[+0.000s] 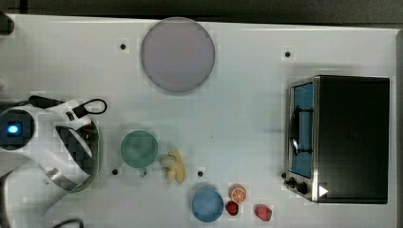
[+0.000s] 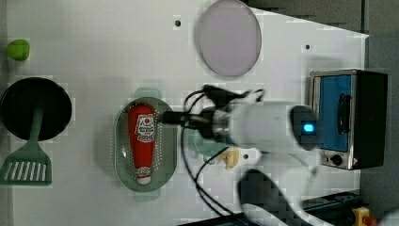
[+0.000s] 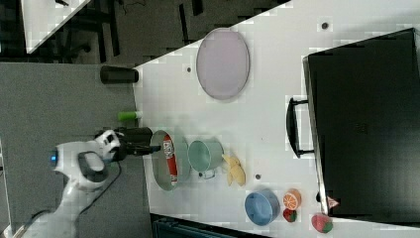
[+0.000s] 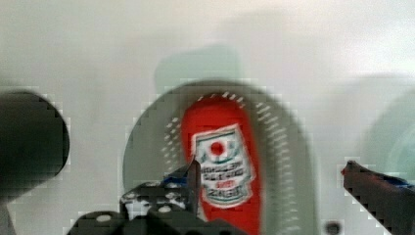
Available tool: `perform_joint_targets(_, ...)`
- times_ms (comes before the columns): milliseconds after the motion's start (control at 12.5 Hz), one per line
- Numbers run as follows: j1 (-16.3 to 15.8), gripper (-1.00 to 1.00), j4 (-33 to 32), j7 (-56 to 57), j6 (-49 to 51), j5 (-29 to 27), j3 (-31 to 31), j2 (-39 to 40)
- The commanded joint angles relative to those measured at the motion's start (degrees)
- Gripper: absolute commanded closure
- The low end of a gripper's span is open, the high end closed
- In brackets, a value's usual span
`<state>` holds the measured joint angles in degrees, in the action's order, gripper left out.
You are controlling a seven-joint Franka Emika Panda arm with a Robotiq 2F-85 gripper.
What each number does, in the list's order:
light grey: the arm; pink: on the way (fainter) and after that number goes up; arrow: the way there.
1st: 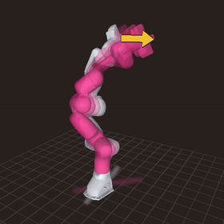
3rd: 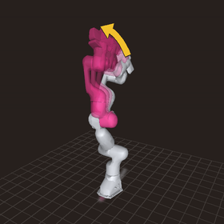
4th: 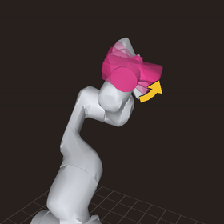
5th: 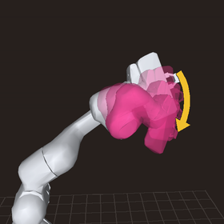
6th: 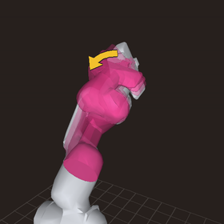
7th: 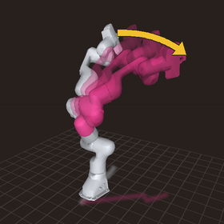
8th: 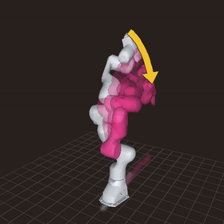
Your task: Pick Ketchup from the table and place it in strainer.
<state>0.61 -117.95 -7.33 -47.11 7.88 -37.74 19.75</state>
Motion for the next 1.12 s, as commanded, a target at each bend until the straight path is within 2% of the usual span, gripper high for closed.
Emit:
perform_joint_targets(80,5.16,-1.00,3.45,-5.13,6.70,0.15,-0.49,-10.16)
perform_joint_targets(320,10.03,-1.00,5.91,-5.13,17.27,-1.06,3.50,-18.44)
perform_joint_targets(560,12.78,-1.00,8.65,-5.12,28.18,-4.55,10.86,-23.75)
perform_joint_targets(800,13.13,-1.00,12.63,-4.99,33.12,-6.18,18.78,-25.50)
perform_joint_targets(1120,13.13,-1.00,16.58,-3.82,42.78,-7.55,23.80,-25.53)
